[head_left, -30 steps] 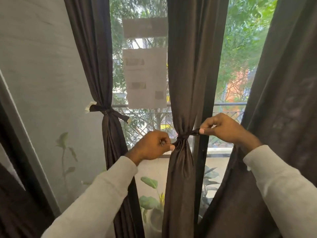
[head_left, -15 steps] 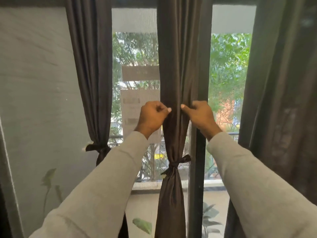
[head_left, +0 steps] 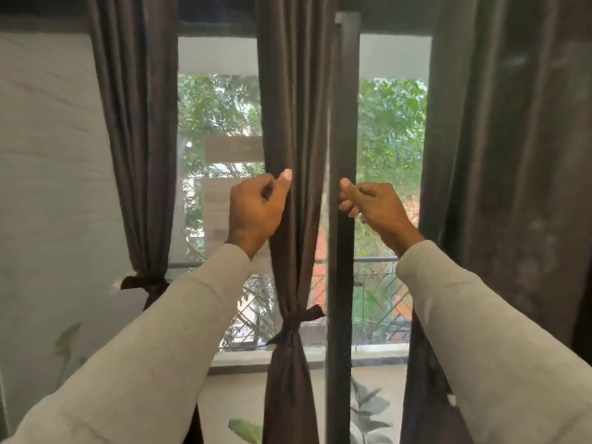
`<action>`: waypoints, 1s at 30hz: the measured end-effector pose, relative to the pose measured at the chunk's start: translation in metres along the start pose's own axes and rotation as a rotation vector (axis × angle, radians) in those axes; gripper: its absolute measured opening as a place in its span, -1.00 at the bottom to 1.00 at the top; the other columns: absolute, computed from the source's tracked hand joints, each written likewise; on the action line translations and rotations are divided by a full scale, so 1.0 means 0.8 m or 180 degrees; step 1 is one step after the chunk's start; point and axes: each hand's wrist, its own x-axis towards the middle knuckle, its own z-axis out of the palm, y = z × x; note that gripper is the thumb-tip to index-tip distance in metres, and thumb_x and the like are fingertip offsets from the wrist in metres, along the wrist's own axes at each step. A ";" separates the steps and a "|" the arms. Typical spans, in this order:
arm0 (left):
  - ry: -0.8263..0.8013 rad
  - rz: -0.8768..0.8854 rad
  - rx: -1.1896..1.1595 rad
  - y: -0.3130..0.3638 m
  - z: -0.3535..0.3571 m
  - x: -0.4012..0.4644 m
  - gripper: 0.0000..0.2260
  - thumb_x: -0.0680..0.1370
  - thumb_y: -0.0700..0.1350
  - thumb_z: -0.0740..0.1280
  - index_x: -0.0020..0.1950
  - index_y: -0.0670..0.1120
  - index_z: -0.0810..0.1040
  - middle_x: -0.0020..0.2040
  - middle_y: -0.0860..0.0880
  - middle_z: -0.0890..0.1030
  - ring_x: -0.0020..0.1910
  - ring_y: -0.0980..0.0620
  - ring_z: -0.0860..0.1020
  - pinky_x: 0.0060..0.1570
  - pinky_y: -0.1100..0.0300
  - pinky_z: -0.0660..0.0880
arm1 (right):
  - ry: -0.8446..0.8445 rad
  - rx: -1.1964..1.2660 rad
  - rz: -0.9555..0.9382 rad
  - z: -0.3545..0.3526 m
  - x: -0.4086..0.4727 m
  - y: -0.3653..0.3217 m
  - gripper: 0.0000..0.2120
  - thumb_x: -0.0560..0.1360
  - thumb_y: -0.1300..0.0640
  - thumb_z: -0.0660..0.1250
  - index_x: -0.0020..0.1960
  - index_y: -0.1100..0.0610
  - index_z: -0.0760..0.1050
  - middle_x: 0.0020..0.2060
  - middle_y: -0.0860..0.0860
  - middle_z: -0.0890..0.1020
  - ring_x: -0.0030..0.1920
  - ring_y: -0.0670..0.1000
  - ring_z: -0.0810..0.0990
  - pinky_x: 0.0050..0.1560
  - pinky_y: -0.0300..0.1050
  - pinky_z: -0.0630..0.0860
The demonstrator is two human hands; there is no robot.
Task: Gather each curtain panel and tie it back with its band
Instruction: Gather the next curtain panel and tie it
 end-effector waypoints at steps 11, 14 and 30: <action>0.0288 0.0764 0.0379 0.205 0.183 0.000 -0.42 0.70 0.17 0.37 -0.41 0.03 0.20 -0.48 0.05 0.21 -0.46 0.08 0.21 -0.38 0.11 0.21 | 0.0012 -0.0516 -0.0416 -0.247 -0.014 -0.027 -0.68 0.59 -0.04 0.50 -0.17 0.20 0.71 -0.29 0.09 0.73 -0.36 -0.07 0.60 -0.37 -0.23 0.50; 0.0085 0.0743 0.0346 0.239 0.238 0.014 -0.42 0.69 0.19 0.36 -0.41 -0.01 0.21 -0.47 0.05 0.20 -0.44 0.02 0.23 -0.36 0.02 0.30 | 0.0124 -0.0550 -0.0346 -0.323 -0.007 -0.022 -0.67 0.58 -0.06 0.50 -0.22 0.17 0.68 -0.30 0.13 0.73 -0.38 -0.02 0.59 -0.40 -0.15 0.49; 0.0299 0.0272 0.1014 0.274 0.400 0.161 -0.25 0.47 0.43 0.48 0.42 -0.07 0.45 0.35 -0.17 0.52 0.34 -0.25 0.49 0.26 -0.19 0.49 | 0.1673 -0.1808 -0.0797 -0.531 0.125 0.015 -0.88 0.53 -0.02 0.52 -0.02 0.02 0.67 -0.11 -0.08 0.70 -0.07 -0.05 0.68 -0.01 -0.16 0.61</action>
